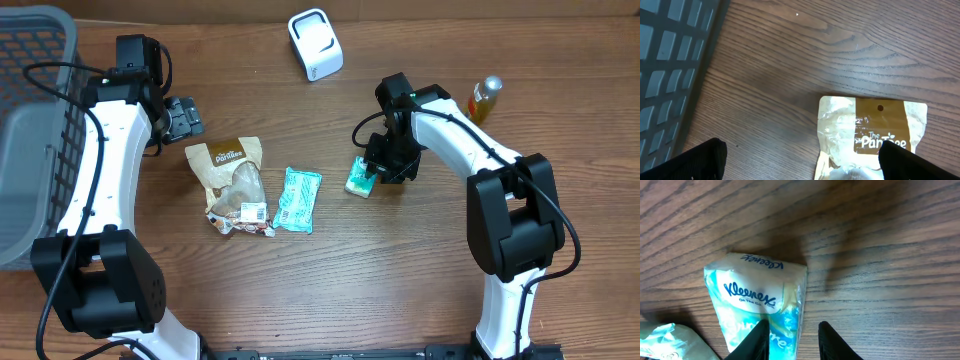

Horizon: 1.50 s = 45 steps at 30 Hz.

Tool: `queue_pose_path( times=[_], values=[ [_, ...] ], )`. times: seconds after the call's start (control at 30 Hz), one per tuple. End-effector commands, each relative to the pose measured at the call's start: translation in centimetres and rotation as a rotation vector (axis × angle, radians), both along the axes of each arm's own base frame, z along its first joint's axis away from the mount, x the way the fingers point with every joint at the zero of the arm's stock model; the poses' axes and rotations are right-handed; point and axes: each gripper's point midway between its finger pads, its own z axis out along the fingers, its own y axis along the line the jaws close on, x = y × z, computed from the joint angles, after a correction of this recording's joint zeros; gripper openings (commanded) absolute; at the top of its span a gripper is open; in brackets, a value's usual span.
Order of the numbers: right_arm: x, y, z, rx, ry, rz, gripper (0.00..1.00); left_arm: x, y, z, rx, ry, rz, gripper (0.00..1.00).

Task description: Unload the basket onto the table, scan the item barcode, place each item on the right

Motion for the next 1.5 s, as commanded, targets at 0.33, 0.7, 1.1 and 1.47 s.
queue_pose_path(
  times=[0.33,0.7,1.1,1.47],
  values=[
    [0.5,1.0,1.1,0.094,-0.015,-0.01,0.35,0.1,-0.1,1.0,0.015,-0.023,-0.007,1.0],
    [0.2,0.1,0.3,0.044,-0.013,-0.015,0.34,0.1,-0.1,1.0,0.015,-0.023,-0.007,1.0],
    [0.1,-0.1,-0.5,0.039,-0.015,-0.017,0.3,0.1,-0.1,1.0,0.015,-0.023,-0.007,0.99],
    [1.1,1.1,2.6,0.161,-0.087,0.039,0.34,0.1,-0.1,1.0,0.015,-0.023,-0.007,1.0]
  ],
)
